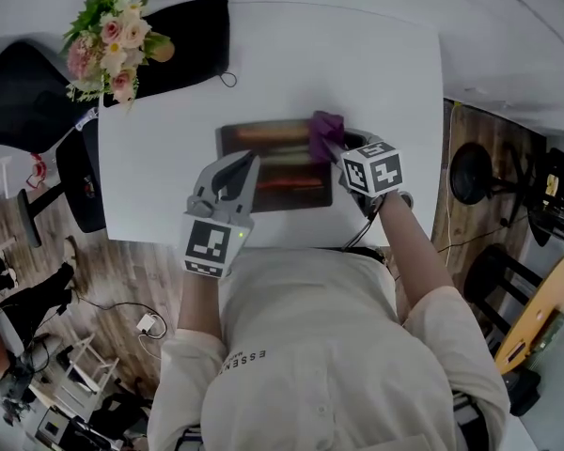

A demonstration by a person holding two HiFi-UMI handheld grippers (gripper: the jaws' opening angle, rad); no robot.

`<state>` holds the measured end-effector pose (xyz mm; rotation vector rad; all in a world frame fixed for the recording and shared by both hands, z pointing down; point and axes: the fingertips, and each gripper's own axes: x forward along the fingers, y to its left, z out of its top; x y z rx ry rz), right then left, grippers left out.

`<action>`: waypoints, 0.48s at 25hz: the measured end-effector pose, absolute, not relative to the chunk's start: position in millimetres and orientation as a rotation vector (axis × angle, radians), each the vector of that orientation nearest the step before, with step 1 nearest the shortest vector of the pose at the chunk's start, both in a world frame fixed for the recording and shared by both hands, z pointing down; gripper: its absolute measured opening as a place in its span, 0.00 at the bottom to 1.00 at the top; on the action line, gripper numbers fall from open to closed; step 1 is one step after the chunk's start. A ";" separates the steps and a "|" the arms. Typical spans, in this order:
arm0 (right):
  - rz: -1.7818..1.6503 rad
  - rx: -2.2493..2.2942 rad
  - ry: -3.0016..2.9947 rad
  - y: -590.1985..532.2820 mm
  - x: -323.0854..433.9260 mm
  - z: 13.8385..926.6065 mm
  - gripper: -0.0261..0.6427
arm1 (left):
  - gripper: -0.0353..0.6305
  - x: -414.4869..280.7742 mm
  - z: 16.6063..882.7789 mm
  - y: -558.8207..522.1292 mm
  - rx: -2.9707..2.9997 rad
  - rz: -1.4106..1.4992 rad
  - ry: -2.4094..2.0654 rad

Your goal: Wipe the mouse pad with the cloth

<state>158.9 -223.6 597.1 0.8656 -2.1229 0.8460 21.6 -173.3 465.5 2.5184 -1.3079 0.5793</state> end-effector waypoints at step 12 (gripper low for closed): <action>0.848 1.025 -2.147 -224.4 157.3 555.9 0.19 | 0.05 4.2 446.5 -161.5 2.578 0.577 -1.308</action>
